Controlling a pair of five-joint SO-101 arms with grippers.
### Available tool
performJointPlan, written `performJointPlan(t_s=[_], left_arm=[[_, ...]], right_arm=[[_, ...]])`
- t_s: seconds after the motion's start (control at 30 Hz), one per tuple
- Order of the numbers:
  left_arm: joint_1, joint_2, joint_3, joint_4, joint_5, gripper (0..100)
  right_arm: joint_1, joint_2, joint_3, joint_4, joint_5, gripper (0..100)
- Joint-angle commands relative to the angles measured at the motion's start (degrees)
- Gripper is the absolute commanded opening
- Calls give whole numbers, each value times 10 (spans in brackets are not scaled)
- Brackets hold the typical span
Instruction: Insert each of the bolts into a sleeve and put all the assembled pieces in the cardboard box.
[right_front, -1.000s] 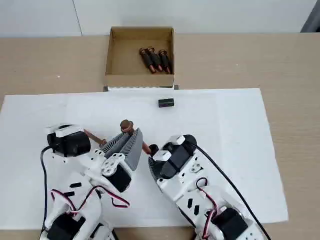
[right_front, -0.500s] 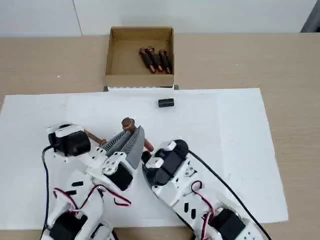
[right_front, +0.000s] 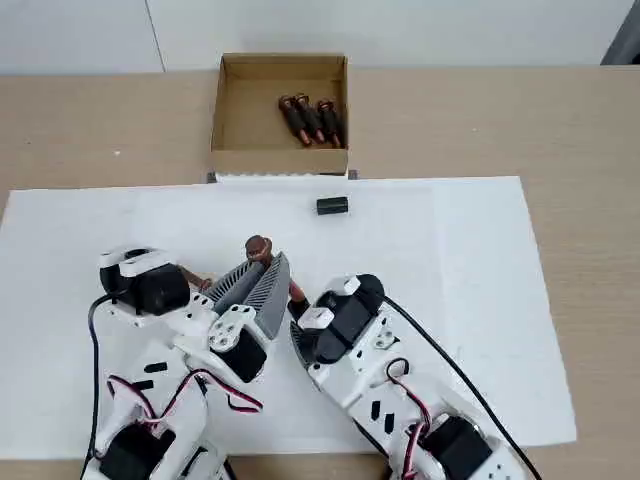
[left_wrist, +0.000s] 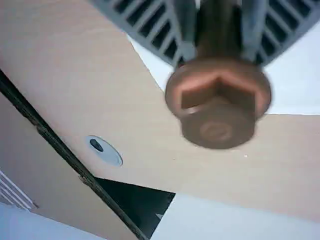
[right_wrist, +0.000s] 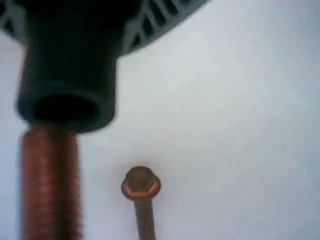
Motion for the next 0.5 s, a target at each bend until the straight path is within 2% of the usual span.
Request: performJointPlan(t_s=[0.0,0.47], left_arm=[[2,-6,-7,9,-11,7],[7,-6,24,16,-11,7]], right_arm=[[3,-5,-7,-18,2,3],[2,-5,-7,-19,2,3]])
